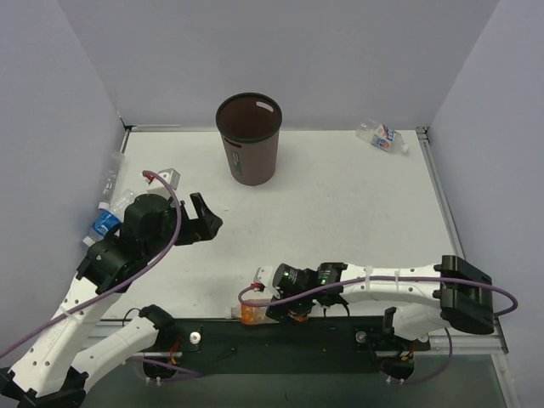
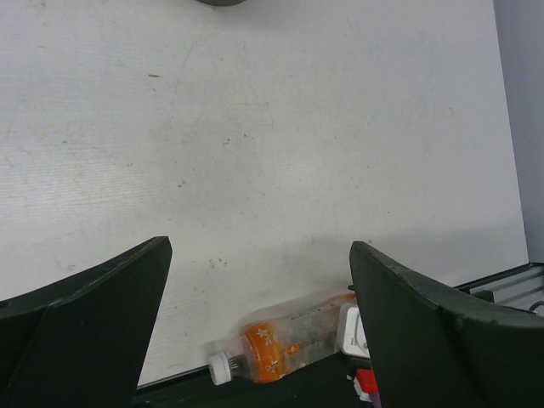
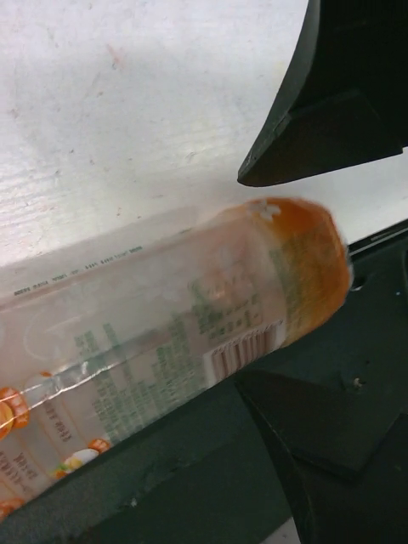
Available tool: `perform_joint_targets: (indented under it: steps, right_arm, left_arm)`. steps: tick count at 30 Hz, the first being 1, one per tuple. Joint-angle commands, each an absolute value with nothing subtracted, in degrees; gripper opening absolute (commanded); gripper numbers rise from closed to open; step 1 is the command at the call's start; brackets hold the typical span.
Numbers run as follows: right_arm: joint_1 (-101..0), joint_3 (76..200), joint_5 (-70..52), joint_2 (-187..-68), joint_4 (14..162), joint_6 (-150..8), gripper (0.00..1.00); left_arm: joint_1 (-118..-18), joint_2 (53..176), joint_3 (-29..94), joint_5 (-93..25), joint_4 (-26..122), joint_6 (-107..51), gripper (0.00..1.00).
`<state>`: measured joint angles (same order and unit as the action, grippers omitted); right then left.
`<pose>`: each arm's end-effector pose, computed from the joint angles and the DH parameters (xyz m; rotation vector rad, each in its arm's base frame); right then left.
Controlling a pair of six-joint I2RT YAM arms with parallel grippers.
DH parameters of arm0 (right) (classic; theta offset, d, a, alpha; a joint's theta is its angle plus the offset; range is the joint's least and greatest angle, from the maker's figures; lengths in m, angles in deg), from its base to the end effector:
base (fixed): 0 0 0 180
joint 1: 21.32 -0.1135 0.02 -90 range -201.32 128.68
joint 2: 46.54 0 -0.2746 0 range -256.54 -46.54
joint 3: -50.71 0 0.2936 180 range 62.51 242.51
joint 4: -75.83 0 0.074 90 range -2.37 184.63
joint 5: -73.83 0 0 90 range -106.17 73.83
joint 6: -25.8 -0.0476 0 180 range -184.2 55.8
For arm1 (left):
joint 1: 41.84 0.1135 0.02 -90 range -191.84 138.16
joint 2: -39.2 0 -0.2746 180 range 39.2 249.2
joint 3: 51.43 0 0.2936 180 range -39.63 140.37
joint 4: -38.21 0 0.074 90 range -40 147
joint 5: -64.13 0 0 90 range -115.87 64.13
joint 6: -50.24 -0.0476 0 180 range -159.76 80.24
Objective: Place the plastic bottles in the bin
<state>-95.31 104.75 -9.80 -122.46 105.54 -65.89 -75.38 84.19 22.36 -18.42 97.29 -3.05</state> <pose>0.0779 0.2908 0.1754 -1.5732 2.0680 0.6693 0.1599 -0.0986 0.3880 -0.1398 2.1476 -0.5959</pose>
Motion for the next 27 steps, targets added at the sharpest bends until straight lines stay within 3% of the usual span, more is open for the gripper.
perform_joint_targets:
  steps: [1, 3, 4, 7, 16, 22, 27]
  right_arm:
    - [-96.11, 106.71, -11.78, -127.56, 102.39, -68.06, 0.8]
    - [-96.11, 107.59, -10.55, -129.59, 101.6, -68.68, 0.7]
    - [-96.2, 108.03, -9.76, -129.77, 101.6, -69.46, 0.56]
    - [-96.9, 110.22, -11.15, -127.93, 102.74, -70.26, 0.46]
    - [-92.87, 123.67, -18.45, -117.38, 112.06, -67.36, 0.42]
    - [-79.61, 130.35, -14.0, -115.27, 108.56, -66.39, 0.41]
    - [-67.74, 142.18, -5.19, -122.9, 102.66, -69.9, 0.37]
  left_arm:
    - [-75.15, 83.15, 25.32, -16.64, 98.6, -4.87, 0.97]
    - [-75.15, 82.8, 25.32, -16.64, 98.78, -4.87, 0.97]
    - [-75.15, 82.45, 25.32, -16.46, 99.13, -5.04, 0.98]
    - [-75.06, 82.09, 26.02, -15.68, 100.27, -5.83, 0.97]
    - [-75.06, 80.69, 25.58, -15.23, 100.98, -6.72, 0.97]
    - [-75.06, 80.16, 26.55, -13.83, 101.16, -7.24, 0.97]
    - [-75.06, 80.25, 27.95, -12.07, 102.29, -8.65, 0.97]
